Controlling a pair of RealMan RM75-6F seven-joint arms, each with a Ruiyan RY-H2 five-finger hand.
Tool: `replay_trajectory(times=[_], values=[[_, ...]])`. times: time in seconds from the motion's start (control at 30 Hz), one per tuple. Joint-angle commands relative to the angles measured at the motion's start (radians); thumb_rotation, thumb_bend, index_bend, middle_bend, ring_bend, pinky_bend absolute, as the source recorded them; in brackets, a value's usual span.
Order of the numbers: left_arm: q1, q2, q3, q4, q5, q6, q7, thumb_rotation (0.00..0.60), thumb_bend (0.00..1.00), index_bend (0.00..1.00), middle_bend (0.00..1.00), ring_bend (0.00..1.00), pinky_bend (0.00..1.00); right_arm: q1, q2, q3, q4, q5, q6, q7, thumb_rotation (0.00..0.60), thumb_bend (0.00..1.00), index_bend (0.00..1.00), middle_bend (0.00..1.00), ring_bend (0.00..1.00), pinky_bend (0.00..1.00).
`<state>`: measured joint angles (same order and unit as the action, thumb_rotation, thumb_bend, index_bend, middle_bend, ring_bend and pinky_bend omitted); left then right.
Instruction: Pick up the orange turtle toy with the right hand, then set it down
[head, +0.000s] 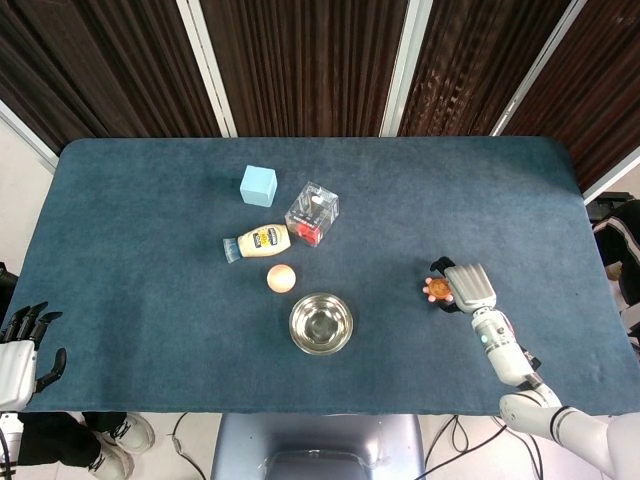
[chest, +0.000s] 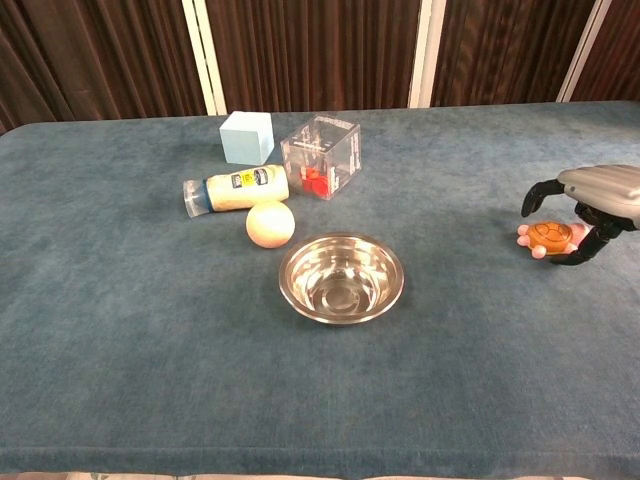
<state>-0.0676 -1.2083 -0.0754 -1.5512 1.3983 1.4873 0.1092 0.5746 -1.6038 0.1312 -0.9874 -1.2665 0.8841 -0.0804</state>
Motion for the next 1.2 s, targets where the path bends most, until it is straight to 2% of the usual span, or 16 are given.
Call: replay_trajectory(times=[0.03,0.1,0.27,0.33,0.37,0.9,0.97,1.03,1.1,1.2], values=[[0.002,0.000,0.000,0.001,-0.004,0.000,-0.003,0.600,0.44,0.24,0.12,0.09,0.30,0.006,-0.024,-0.003,0.036,0.000,-0.010,-0.004,0.600,0.27,0.51,0.41,0.97,0.94],[0.003,0.000,0.000,0.002,-0.005,0.000,-0.004,0.600,0.44,0.24,0.12,0.09,0.30,0.007,-0.039,-0.006,0.058,-0.019,0.006,0.020,0.600,0.33,0.56,0.45,0.97,0.95],[0.003,0.000,0.001,0.002,-0.006,-0.003,-0.002,0.600,0.44,0.24,0.12,0.09,0.30,0.000,-0.061,-0.021,0.104,-0.089,0.081,0.102,0.600,0.83,0.78,0.59,1.00,0.97],[0.003,-0.001,0.001,0.001,-0.005,-0.001,0.000,0.600,0.44,0.24,0.12,0.09,0.30,-0.003,-0.069,-0.027,0.128,-0.114,0.108,0.141,0.600,0.96,0.85,0.62,1.00,0.98],[0.003,-0.001,0.001,0.001,-0.005,-0.001,0.001,0.600,0.44,0.24,0.12,0.09,0.30,-0.004,-0.072,-0.030,0.138,-0.121,0.113,0.155,0.600,0.99,0.86,0.63,1.00,0.98],[0.001,0.003,0.001,-0.007,-0.004,-0.005,0.007,0.600,0.44,0.24,0.12,0.09,0.30,-0.014,-0.090,-0.029,0.193,-0.153,0.169,0.200,0.600,1.00,0.86,0.66,1.00,0.98],[0.001,0.004,0.001,-0.008,-0.004,-0.005,0.007,0.600,0.44,0.24,0.12,0.09,0.30,-0.012,-0.069,-0.040,0.178,-0.150,0.131,0.186,0.600,1.00,0.80,0.64,0.99,0.97],[0.000,0.004,0.000,-0.009,-0.004,-0.005,0.008,0.600,0.44,0.24,0.12,0.09,0.30,-0.009,-0.042,-0.041,0.142,-0.135,0.093,0.164,0.600,0.97,0.63,0.55,0.97,0.94],[0.000,0.004,0.001,-0.010,-0.004,-0.006,0.009,0.600,0.44,0.24,0.12,0.09,0.30,-0.010,-0.015,-0.037,0.101,-0.122,0.075,0.151,0.600,0.83,0.49,0.46,0.95,0.92],[-0.002,0.004,0.000,-0.012,-0.002,-0.006,0.013,0.600,0.44,0.24,0.12,0.09,0.30,-0.017,0.012,-0.034,0.050,-0.110,0.070,0.148,0.600,0.58,0.36,0.38,0.94,0.90]])
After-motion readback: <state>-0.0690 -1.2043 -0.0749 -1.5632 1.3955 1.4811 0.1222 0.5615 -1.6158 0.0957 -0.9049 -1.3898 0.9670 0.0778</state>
